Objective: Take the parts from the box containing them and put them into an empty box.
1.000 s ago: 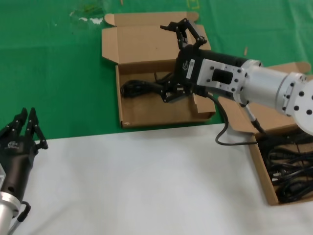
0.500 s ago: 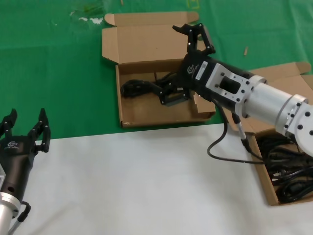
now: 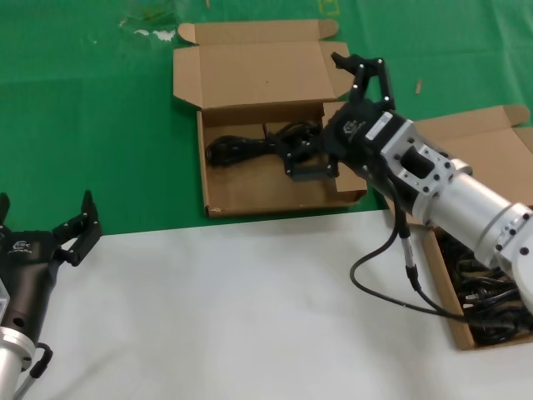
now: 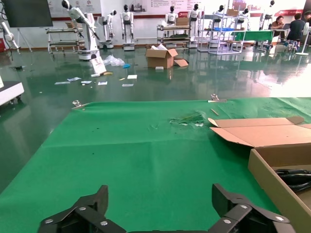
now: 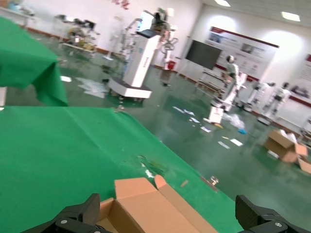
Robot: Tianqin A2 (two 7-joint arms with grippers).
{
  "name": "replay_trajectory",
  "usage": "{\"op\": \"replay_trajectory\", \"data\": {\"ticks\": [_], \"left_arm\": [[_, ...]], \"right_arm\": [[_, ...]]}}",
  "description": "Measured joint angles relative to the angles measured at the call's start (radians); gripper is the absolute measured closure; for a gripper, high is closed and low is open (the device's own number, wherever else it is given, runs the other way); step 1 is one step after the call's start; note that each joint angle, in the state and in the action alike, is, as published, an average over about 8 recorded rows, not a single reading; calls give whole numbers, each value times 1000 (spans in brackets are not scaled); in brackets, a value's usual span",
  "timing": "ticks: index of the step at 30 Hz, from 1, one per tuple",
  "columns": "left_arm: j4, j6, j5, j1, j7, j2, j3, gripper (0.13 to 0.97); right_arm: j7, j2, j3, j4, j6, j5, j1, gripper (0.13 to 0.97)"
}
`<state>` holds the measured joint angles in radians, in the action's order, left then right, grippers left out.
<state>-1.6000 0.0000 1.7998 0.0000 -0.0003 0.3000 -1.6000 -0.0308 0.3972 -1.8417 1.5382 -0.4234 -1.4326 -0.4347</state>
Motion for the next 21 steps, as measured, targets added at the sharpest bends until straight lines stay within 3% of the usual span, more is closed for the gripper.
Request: {"op": "replay_trajectory", "data": {"ticks": [6,15,21], "left_arm": [[0,0,0,0,0,0,0,306],[0,0,0,0,0,0,0,187],[0,0,0,0,0,0,0,174]], "right_arm": [[4,-13,33,8,57,-50,60,129],[10,-33,82,21,144,-125,148,129],[15,-46,115,29,202,-175,208,129]]}}
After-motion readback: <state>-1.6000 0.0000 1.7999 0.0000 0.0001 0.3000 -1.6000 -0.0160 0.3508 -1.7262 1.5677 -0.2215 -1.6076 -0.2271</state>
